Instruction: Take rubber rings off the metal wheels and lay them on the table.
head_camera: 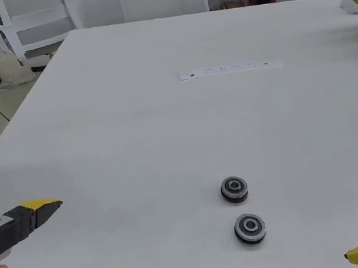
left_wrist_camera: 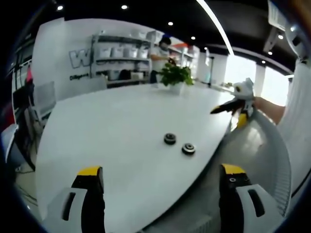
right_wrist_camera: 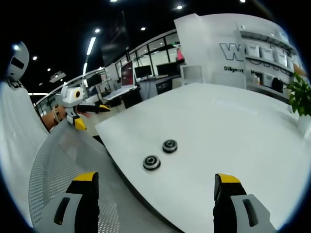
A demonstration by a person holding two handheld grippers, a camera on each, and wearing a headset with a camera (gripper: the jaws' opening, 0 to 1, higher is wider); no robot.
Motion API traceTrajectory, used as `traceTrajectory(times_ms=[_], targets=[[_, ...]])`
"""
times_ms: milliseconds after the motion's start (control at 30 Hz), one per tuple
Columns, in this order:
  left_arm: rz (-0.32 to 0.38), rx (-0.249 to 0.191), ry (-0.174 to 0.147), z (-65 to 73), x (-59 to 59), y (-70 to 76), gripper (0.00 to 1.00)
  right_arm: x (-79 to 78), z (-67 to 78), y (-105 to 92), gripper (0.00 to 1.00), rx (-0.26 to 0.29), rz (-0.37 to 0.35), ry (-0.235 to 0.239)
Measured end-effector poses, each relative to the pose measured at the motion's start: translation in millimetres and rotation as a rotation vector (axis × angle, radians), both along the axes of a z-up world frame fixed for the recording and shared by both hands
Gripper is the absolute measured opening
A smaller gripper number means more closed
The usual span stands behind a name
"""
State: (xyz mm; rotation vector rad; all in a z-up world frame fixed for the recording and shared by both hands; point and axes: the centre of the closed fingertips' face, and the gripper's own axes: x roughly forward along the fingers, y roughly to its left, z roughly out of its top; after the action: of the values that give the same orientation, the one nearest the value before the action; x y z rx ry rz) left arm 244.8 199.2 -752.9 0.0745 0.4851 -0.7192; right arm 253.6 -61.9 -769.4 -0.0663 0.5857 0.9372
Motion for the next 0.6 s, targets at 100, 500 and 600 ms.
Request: traceTrajectory(times_ms=[100,500,600], targets=[[0.006,0.003,-0.024,4.3,0.4,0.5,1.00,1.1,1.7,-1.0,0.99,0.005,-0.008,-0.008],[-0.001,-0.013,-0.058,17.4,-2.4,-3.7,1.00,0.5,10.0,-5.1,0.99,0.007,-0.039,-0.031],[0.005,-0.049,-0.061,22.4,-2.1,-4.8,1.00,-0.4,12.6,-5.9,0.99,0.010,-0.045,-0.039]])
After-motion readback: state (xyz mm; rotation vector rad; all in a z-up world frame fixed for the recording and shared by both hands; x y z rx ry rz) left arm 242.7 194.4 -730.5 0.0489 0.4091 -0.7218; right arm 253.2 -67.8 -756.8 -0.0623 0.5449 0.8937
